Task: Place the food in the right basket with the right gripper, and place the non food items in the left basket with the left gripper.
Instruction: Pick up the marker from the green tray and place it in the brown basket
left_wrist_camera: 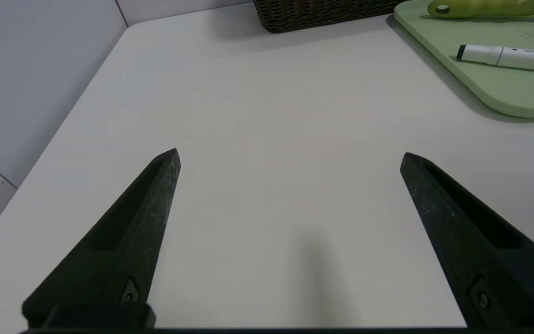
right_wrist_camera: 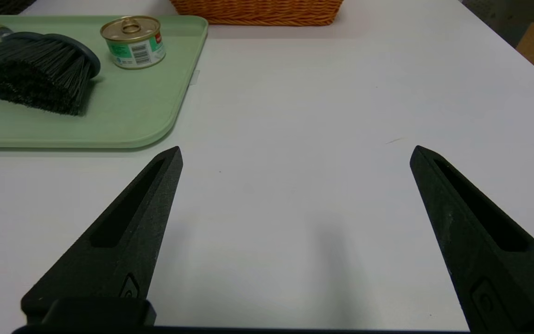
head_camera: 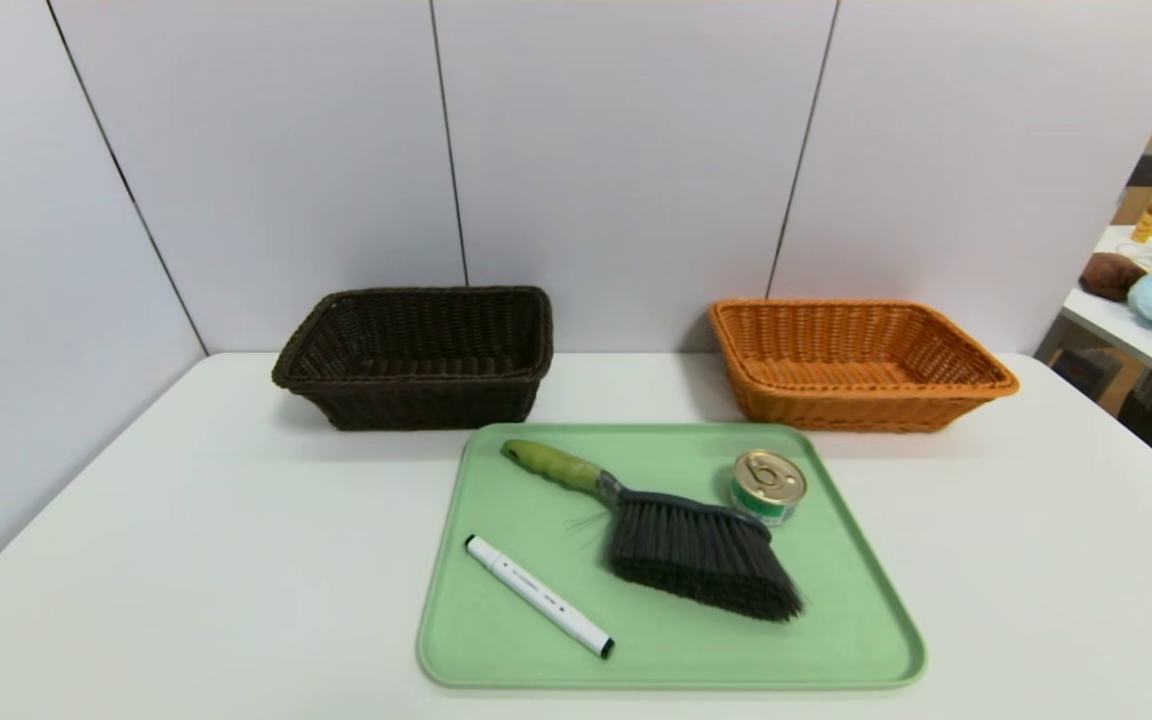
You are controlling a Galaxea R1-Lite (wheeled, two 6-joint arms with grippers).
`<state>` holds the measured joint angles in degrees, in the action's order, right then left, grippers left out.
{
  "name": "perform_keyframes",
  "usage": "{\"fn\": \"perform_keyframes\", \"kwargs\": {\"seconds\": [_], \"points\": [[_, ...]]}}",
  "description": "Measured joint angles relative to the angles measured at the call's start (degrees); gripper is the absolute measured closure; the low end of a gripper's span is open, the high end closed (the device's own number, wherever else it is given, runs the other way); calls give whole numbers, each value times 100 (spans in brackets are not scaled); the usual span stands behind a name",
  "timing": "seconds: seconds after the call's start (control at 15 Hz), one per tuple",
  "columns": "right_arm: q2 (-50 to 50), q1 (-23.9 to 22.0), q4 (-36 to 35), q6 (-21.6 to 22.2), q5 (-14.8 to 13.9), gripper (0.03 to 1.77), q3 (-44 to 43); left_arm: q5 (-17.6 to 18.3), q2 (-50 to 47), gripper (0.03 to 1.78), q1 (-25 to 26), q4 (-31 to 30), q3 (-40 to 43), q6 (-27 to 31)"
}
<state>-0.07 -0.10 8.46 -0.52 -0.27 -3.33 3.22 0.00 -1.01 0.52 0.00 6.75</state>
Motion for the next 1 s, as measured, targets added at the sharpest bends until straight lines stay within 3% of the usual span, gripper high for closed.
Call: {"fn": "perform_keyframes", "kwargs": {"seconds": [0.33,0.53,1.0], "points": [[0,0,7,-16,0,10,-2,2,0,12,5,-1,0,16],[0,0,5,-319,145,10,-6,-6,0,12,5,-11,0,24],[0,0,-393,0,67,10,121,13,0,12,0,18,-13,49]]}}
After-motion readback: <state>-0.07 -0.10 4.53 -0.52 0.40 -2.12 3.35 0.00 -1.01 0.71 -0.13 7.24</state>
